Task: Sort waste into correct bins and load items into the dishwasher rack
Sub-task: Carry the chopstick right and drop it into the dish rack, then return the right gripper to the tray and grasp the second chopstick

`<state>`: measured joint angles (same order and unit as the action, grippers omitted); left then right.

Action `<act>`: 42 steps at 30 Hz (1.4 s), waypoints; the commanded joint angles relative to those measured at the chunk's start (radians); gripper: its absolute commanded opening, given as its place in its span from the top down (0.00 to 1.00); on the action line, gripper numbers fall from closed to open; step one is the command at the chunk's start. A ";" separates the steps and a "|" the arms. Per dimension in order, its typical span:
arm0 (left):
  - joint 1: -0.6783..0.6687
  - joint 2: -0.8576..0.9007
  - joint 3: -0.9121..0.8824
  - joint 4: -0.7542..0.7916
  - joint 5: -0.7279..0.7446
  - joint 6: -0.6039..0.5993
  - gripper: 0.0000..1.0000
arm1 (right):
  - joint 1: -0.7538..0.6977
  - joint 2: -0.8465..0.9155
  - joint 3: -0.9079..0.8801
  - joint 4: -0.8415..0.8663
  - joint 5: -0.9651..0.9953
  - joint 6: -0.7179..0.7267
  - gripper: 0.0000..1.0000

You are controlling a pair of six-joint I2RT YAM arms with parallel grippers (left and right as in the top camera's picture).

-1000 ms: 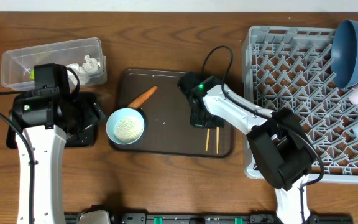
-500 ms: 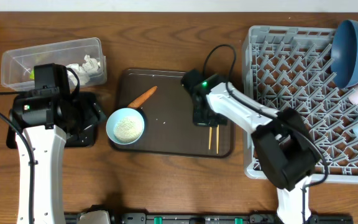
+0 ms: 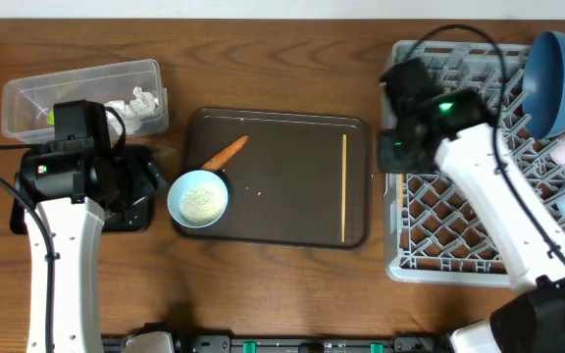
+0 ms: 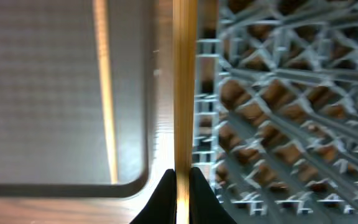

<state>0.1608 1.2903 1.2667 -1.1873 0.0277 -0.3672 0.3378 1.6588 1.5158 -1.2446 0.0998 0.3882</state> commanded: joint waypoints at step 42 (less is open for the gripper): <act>0.003 0.004 0.005 -0.009 0.006 -0.009 0.09 | 0.158 0.093 -0.124 0.343 -0.101 0.037 0.44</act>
<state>0.1608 1.2903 1.2667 -1.1931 0.0273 -0.3672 0.4686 1.6745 1.4292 -0.9138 -0.0151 0.3504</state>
